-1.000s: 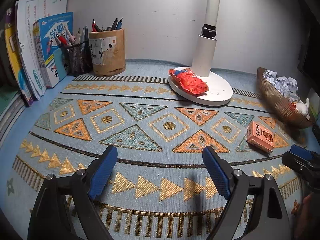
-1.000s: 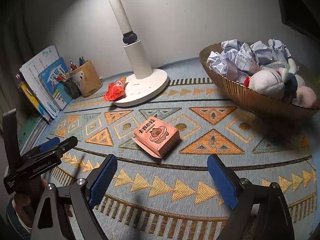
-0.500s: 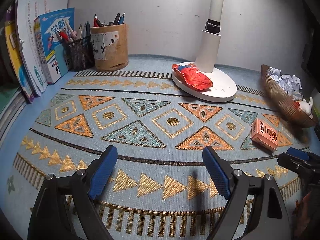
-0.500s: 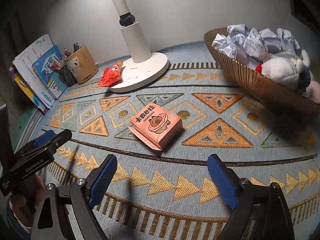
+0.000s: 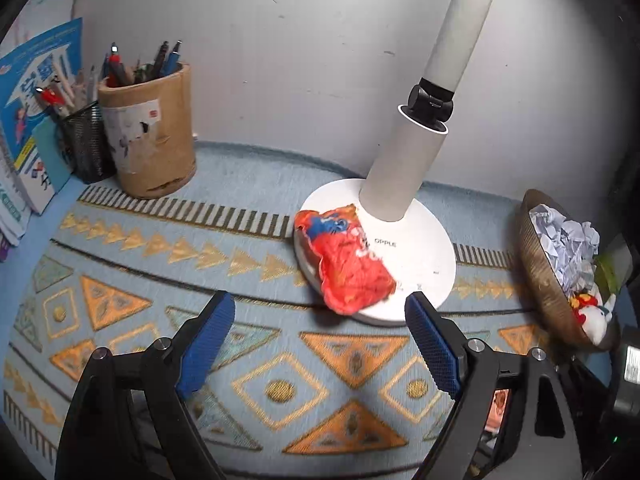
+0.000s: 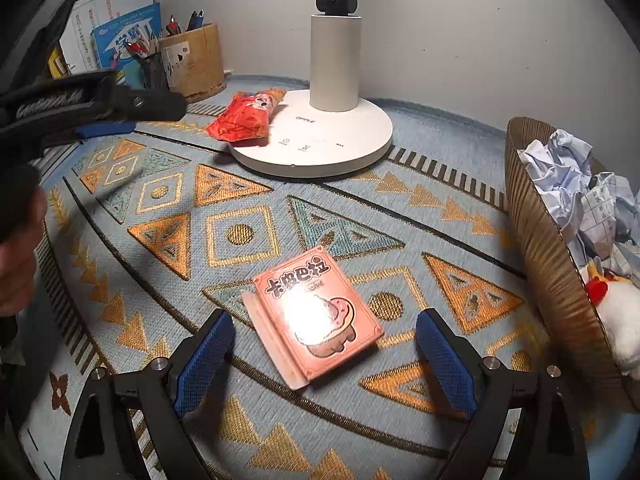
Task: Organize objects
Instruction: 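Grasp the red snack bag with the left tool while the right tool grasps the pink capybara box, then carry the snack bag and pink box into the bowl and open both tools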
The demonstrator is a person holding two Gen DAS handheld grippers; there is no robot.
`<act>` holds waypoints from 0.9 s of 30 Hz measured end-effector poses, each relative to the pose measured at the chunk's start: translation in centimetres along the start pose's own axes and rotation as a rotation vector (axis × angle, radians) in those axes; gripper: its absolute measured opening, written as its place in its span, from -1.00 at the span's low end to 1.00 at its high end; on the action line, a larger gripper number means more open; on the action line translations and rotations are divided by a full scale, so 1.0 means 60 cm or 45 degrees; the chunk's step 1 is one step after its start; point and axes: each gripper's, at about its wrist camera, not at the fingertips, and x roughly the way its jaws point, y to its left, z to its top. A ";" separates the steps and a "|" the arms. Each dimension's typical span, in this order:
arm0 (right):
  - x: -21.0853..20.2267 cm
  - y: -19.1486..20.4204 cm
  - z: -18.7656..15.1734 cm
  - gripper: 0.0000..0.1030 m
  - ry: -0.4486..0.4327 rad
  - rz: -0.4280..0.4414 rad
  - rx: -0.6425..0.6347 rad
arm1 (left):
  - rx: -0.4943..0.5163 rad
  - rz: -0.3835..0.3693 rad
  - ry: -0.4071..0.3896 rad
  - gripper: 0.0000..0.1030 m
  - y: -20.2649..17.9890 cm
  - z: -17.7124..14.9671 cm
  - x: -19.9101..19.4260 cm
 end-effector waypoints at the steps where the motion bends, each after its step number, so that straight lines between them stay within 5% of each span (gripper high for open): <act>1: 0.002 -0.002 0.002 0.80 0.005 0.019 -0.003 | 0.005 0.005 0.015 0.67 -0.006 0.009 0.018; 5: 0.007 -0.002 0.012 0.77 -0.006 0.039 -0.056 | 0.041 0.098 0.040 0.65 -0.027 0.031 0.075; 8: 0.006 -0.007 0.015 0.45 -0.022 0.106 -0.062 | 0.035 0.091 0.028 0.50 -0.029 0.038 0.091; 10: 0.003 -0.011 0.016 0.28 -0.037 0.112 -0.062 | 0.054 0.083 0.040 0.08 -0.031 0.040 0.098; 12: -0.001 -0.012 0.015 -0.06 -0.055 0.118 -0.064 | 0.054 0.057 0.034 -0.13 -0.028 0.039 0.094; 14: -0.005 -0.011 0.013 -0.18 -0.065 0.121 -0.063 | 0.075 0.052 0.022 -0.33 -0.027 0.037 0.087; 20: -0.035 -0.016 -0.007 -0.21 -0.069 0.135 0.082 | 0.109 -0.028 0.043 -0.45 -0.020 -0.006 0.026; 27: -0.110 0.002 -0.079 -0.21 -0.040 0.057 0.254 | 0.145 -0.112 0.124 -0.45 -0.001 -0.149 -0.088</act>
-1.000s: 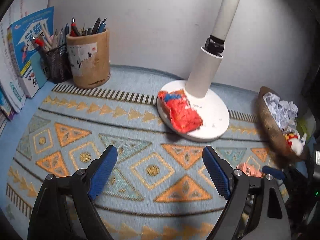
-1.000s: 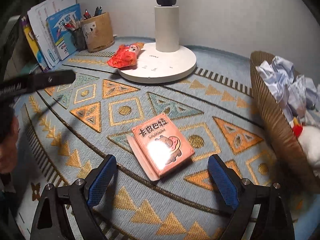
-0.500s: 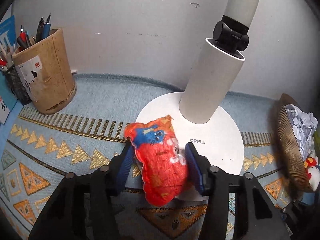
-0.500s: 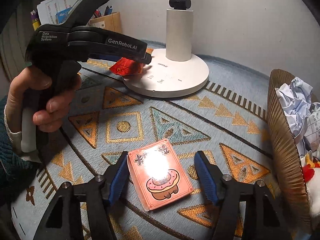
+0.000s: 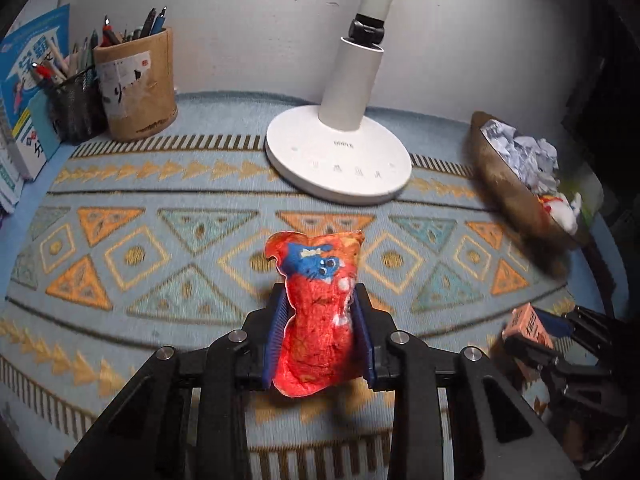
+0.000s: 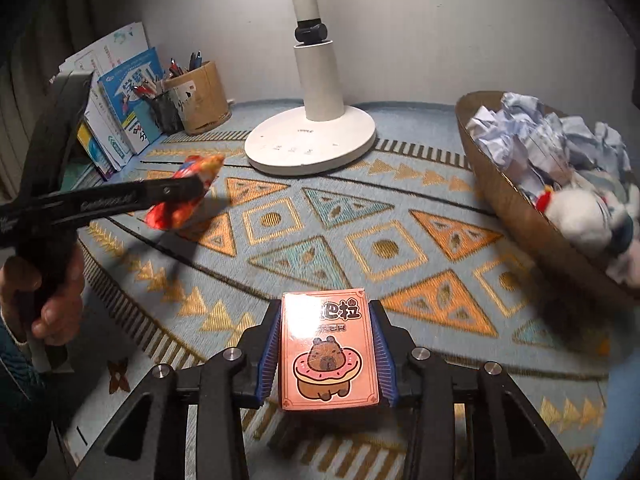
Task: Organize objects
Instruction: 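Carry the snack bag and pink box into the bowl and open both tools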
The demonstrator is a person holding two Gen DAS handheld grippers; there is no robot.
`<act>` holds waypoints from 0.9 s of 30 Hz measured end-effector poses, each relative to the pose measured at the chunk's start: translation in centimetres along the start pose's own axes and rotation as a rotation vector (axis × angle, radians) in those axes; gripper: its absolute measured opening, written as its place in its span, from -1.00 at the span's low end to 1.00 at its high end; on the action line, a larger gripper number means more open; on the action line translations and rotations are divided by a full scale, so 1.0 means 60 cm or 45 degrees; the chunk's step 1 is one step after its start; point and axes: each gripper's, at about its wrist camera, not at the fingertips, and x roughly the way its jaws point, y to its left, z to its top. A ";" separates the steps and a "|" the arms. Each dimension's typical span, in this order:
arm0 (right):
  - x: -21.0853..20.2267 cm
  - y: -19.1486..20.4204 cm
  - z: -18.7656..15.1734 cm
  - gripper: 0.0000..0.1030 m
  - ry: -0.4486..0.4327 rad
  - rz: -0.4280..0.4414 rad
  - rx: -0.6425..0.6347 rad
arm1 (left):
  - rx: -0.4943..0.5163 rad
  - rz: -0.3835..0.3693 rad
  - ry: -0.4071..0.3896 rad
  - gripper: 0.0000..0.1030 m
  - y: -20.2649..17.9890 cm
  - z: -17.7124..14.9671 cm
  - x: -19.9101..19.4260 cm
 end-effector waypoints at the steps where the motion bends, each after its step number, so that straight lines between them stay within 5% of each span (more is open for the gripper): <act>1: -0.002 0.002 -0.012 -0.21 0.006 -0.034 0.007 | 0.006 0.002 0.009 -0.45 -0.002 -0.019 -0.011; 7: -0.001 0.006 -0.057 -0.20 -0.006 -0.061 0.030 | 0.029 0.032 0.017 -0.45 -0.019 -0.099 -0.031; 10: -0.017 0.005 -0.070 0.14 0.009 -0.048 0.050 | 0.024 0.019 -0.004 -0.45 -0.016 -0.102 -0.038; 12: -0.033 0.002 -0.088 0.53 -0.022 -0.059 0.063 | 0.012 0.009 -0.017 -0.44 -0.015 -0.107 -0.039; 15: -0.033 -0.004 -0.102 0.53 -0.010 -0.039 0.095 | -0.006 0.013 -0.034 -0.27 -0.014 -0.115 -0.037; 19: -0.029 0.003 -0.093 0.51 -0.022 -0.051 0.072 | 0.004 0.018 -0.042 -0.20 -0.019 -0.119 -0.036; 25: -0.018 0.037 -0.094 -0.19 -0.027 -0.152 -0.044 | 0.026 0.054 -0.051 -0.19 -0.029 -0.122 -0.033; 27: -0.021 0.036 -0.095 -0.23 -0.032 -0.134 -0.049 | 0.048 0.072 -0.059 -0.33 -0.034 -0.121 -0.033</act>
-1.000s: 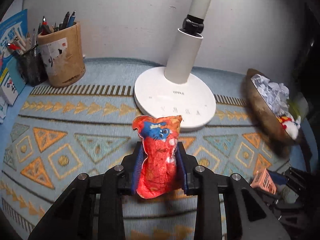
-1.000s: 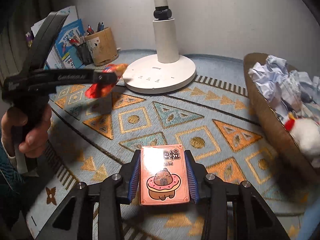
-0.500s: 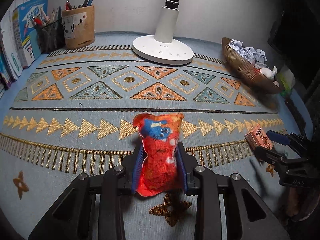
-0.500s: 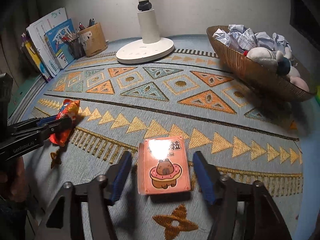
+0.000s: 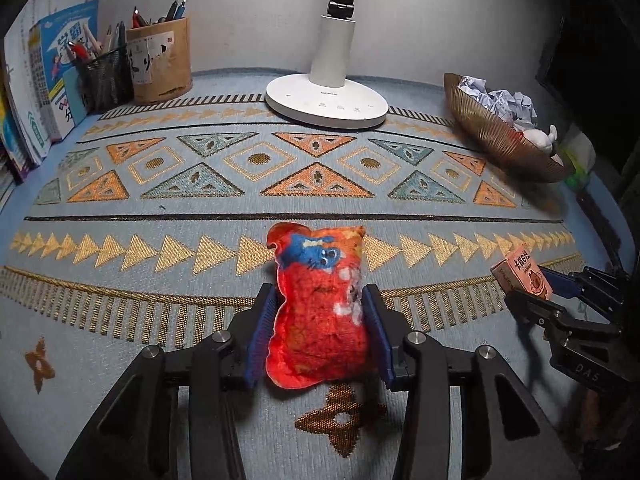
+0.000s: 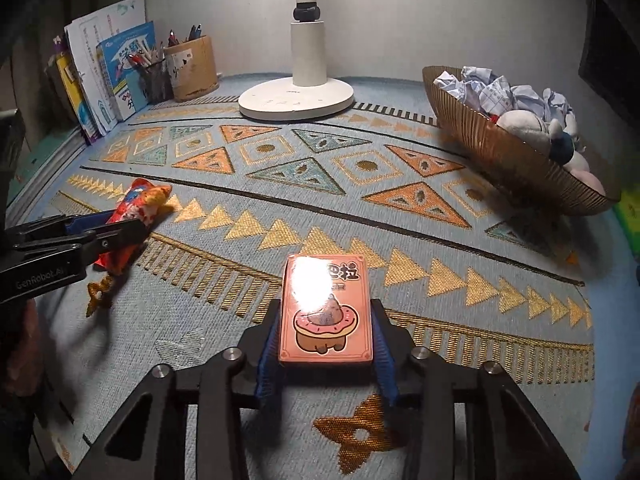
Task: Organize objects
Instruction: 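Carry the snack bag and pink box into the bowl and open both tools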
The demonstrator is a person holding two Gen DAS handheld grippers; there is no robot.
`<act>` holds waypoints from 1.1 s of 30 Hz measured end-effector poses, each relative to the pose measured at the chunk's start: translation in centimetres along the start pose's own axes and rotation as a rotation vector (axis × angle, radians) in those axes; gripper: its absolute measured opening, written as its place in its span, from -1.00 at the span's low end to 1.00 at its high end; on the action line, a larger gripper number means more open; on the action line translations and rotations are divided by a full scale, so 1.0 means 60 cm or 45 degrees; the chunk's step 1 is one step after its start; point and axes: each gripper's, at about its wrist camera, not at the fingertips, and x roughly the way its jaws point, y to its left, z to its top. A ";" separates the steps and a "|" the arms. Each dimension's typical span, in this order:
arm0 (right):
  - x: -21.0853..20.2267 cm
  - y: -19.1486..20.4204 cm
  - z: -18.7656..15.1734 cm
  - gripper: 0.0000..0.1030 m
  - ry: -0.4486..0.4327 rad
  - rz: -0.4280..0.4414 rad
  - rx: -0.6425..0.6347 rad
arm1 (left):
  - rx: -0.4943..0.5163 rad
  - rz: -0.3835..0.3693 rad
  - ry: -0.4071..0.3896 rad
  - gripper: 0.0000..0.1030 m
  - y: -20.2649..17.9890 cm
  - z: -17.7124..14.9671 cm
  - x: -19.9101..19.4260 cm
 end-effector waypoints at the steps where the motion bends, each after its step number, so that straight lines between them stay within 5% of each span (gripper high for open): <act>1: -0.002 -0.001 -0.001 -0.23 -0.001 0.008 0.004 | 0.010 0.010 -0.011 -0.38 -0.003 0.000 -0.002; 8: -0.076 -0.058 0.022 -0.23 -0.138 0.090 0.144 | 0.088 -0.058 -0.074 -0.44 -0.058 0.042 -0.028; 15: -0.168 -0.211 0.100 -0.23 -0.384 -0.111 0.308 | 0.158 -0.181 -0.206 -0.44 -0.169 0.177 -0.025; 23: -0.109 -0.398 0.190 -0.23 -0.437 -0.192 0.576 | 0.201 -0.320 -0.272 -0.44 -0.297 0.315 0.065; 30: -0.041 -0.453 0.227 -0.22 -0.420 -0.295 0.606 | 0.267 -0.353 -0.252 -0.41 -0.365 0.369 0.163; 31: -0.033 -0.456 0.225 -0.18 -0.412 -0.288 0.608 | 0.279 -0.374 -0.246 -0.27 -0.370 0.370 0.173; 33: -0.020 -0.459 0.217 0.37 -0.391 -0.296 0.613 | 0.279 -0.373 -0.230 0.13 -0.376 0.367 0.190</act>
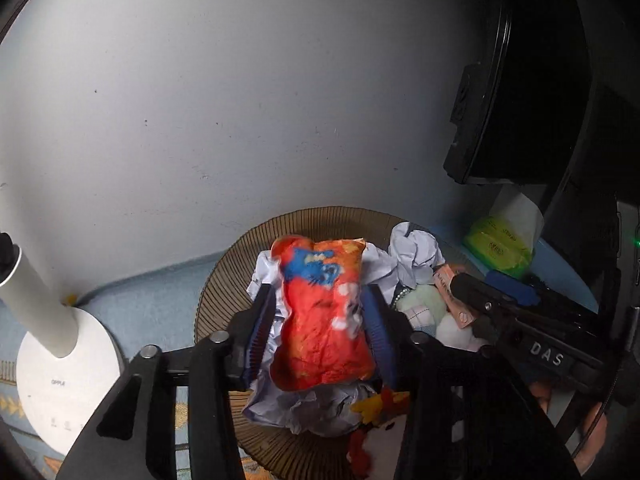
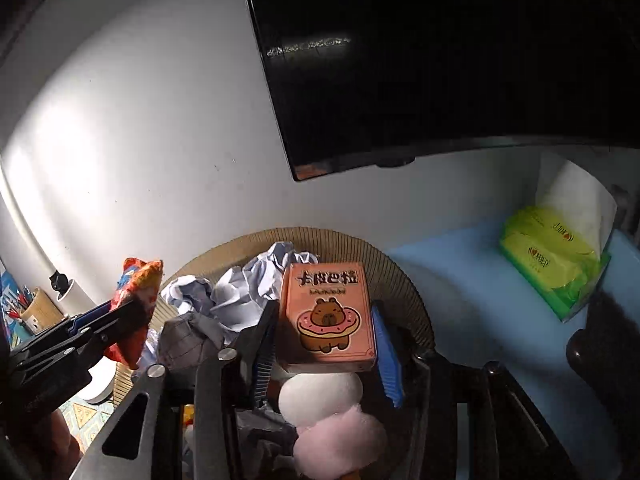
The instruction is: Organize objects
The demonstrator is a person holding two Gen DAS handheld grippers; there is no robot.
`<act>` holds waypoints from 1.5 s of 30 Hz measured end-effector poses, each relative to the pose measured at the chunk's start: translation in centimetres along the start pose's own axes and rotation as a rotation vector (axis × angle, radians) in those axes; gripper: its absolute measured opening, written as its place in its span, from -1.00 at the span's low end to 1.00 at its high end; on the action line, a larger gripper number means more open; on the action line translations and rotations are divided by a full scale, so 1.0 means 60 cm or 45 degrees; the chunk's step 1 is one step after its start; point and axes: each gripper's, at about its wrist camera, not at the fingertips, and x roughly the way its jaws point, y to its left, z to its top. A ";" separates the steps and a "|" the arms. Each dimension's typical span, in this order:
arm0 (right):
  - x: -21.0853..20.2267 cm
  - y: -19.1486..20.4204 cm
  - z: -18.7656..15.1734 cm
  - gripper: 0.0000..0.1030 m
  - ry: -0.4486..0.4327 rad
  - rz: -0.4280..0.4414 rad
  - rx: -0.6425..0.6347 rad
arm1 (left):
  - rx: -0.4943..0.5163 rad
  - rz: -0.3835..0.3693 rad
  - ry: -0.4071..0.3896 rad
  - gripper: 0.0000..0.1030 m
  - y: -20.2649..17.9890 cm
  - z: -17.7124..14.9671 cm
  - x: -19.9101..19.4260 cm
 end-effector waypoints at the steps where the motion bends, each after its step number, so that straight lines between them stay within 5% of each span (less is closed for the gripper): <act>1: 0.001 -0.001 -0.005 0.45 0.001 -0.002 -0.011 | -0.011 0.011 0.003 0.49 0.001 -0.003 0.005; 11: -0.044 0.012 -0.022 0.47 -0.075 -0.022 -0.050 | -0.039 0.050 -0.033 0.60 0.009 -0.025 -0.029; 21: -0.169 0.075 -0.042 0.48 -0.142 0.042 0.006 | -0.067 0.214 -0.083 0.61 0.072 -0.099 -0.245; 31: -0.328 0.210 -0.112 0.61 -0.119 0.098 -0.163 | -0.158 0.329 -0.149 0.95 0.132 -0.197 -0.439; 38: -0.315 0.305 -0.218 0.72 0.021 0.179 -0.241 | -0.173 0.470 -0.075 0.95 0.173 -0.307 -0.487; 45: -0.241 0.360 -0.308 0.72 0.153 0.141 -0.299 | -0.231 0.443 0.099 0.96 0.228 -0.370 -0.453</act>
